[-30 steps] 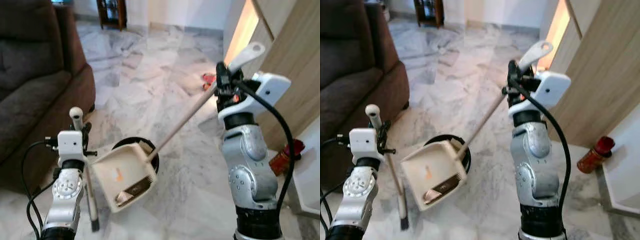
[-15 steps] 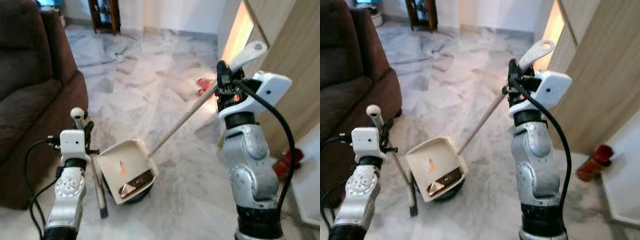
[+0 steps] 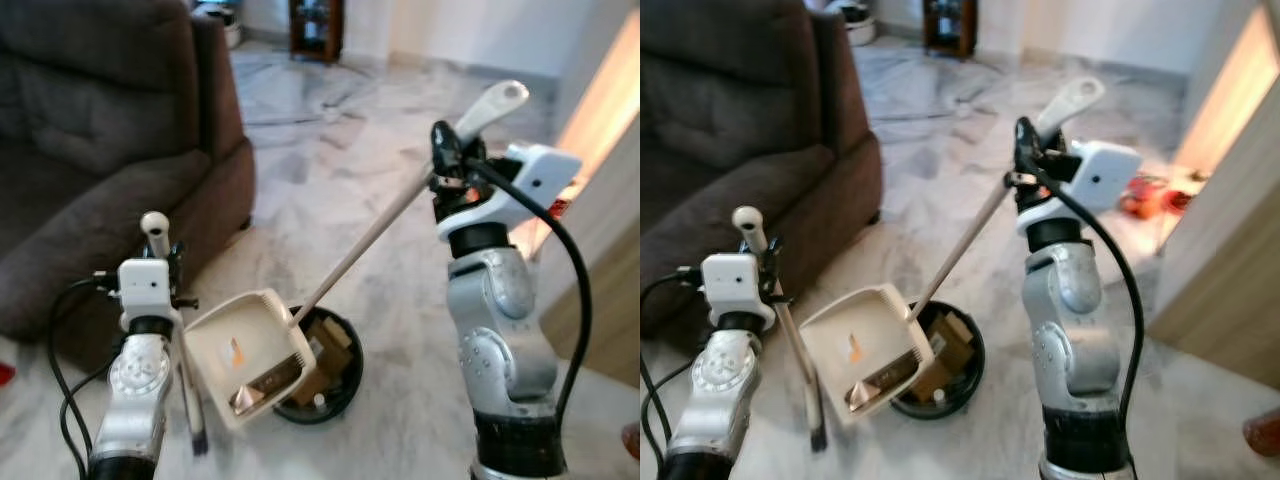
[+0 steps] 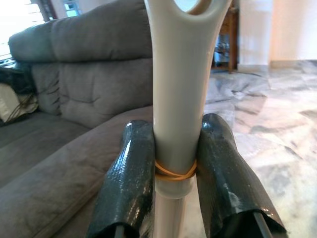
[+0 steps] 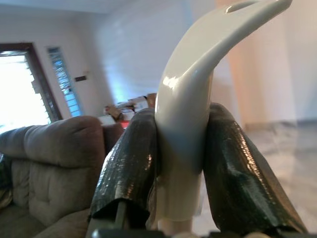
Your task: Sweep floor
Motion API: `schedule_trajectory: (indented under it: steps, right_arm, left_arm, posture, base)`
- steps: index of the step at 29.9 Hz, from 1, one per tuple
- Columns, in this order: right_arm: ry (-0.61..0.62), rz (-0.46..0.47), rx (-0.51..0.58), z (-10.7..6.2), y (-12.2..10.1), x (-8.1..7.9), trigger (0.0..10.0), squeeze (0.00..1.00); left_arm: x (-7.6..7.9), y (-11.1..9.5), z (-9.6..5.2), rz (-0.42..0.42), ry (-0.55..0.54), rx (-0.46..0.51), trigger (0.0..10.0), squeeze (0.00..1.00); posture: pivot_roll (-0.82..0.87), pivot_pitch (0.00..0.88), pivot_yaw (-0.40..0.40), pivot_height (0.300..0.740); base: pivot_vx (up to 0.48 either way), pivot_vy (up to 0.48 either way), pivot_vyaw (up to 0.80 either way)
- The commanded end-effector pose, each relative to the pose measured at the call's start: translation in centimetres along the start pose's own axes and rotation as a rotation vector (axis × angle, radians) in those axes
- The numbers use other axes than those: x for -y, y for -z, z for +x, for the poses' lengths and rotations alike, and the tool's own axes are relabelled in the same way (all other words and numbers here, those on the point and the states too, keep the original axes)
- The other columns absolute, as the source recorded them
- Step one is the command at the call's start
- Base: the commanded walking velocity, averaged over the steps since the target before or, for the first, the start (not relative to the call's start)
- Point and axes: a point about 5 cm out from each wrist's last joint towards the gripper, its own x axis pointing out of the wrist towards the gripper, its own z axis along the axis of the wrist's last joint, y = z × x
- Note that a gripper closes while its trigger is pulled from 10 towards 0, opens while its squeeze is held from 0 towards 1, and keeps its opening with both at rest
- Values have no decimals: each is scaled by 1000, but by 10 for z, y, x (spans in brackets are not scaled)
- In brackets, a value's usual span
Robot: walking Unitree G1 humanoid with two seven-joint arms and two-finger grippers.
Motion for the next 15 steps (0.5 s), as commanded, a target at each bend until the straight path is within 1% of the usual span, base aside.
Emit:
schedule_trajectory:
  steps: [1, 12, 15]
  right_arm:
    - [-35, 14, 67, 2, -14, -10, 10000, 0]
    - [-15, 14, 66, 1, -12, -7, 10000, 0]
    - [1, -11, 87, 2, -15, -5, 10000, 0]
  left_arm:
    - [-5, -5, 1, 7, -12, 33, 10000, 4]
    - [-5, -5, 0, 6, -15, 35, 10000, 8]
    - [-6, -6, 1, 7, -16, 36, 10000, 8]
  posture:
    - [7, 61, -17, 740]
    - [7, 62, -17, 740]
    - [11, 62, -17, 740]
  base:
    - [0, 0, 0]
    - [0, 0, 0]
    - [0, 0, 0]
